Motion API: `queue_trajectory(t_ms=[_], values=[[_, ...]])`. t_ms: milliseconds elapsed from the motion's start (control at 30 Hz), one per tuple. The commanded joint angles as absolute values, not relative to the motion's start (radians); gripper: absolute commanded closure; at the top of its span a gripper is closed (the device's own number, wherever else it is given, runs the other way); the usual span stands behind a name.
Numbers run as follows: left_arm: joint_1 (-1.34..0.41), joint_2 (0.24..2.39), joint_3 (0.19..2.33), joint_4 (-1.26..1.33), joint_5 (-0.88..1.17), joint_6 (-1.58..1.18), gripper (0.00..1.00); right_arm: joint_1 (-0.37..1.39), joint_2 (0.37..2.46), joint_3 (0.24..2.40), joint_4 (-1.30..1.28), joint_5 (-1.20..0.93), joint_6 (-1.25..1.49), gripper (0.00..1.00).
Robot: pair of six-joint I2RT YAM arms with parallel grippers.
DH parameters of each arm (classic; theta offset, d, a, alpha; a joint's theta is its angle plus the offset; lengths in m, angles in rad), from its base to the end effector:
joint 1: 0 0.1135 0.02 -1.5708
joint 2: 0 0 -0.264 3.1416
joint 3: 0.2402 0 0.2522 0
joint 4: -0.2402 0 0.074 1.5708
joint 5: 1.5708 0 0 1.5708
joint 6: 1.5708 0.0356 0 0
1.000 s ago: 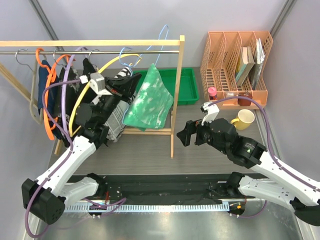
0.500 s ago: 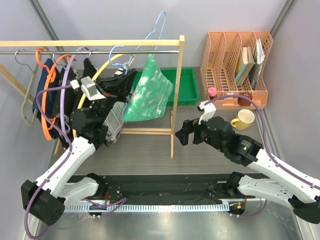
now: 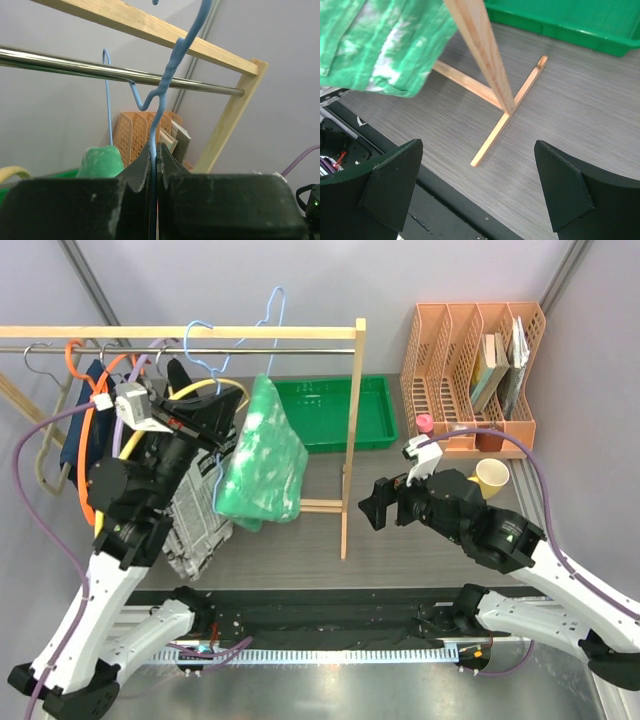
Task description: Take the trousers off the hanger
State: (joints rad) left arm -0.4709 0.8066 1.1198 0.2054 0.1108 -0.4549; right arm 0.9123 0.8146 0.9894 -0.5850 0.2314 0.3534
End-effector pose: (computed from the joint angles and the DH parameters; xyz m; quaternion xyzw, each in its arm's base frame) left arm 0.1291 -0.0701 0.4909 0.0519 0.5010 -0.4104 0.7602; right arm 0.1100 0.1289 0.3639 -0.1683 0.8159 0.2443 0.4962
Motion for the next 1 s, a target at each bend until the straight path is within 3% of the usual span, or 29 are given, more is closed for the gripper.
queue_trajectory(t_ms=[0, 267, 433, 600, 733, 933, 967], values=[[-0.469, 0.71, 1.258, 0.06, 0.037, -0.526, 1.0, 0.91, 0.796, 1.075, -0.638, 0.253, 0.244, 0.0], [-0.469, 0.634, 1.376, -0.299, 0.054, -0.603, 1.0, 0.91, 0.822, 1.137, -0.66, 0.223, 0.12, 0.01], [-0.469, 0.611, 1.342, -0.287, 0.1, -0.629, 1.0, 0.91, 0.893, 1.178, -0.618, 0.183, 0.115, 0.0], [-0.471, 0.624, 1.316, -0.265, 0.167, -0.644, 1.0, 0.923, 0.904, 1.117, -0.465, -0.066, 0.166, 0.0], [-0.471, 0.635, 1.313, -0.262, 0.199, -0.649, 1.0, 0.969, 0.916, 1.06, -0.42, -0.11, 0.169, 0.0], [-0.469, 0.643, 1.292, -0.241, 0.196, -0.649, 1.0, 0.98, 0.893, 0.994, -0.382, -0.043, 0.179, 0.0], [-0.471, 0.652, 1.289, -0.238, 0.199, -0.649, 1.0, 0.98, 0.868, 0.982, -0.4, 0.08, 0.186, 0.0]])
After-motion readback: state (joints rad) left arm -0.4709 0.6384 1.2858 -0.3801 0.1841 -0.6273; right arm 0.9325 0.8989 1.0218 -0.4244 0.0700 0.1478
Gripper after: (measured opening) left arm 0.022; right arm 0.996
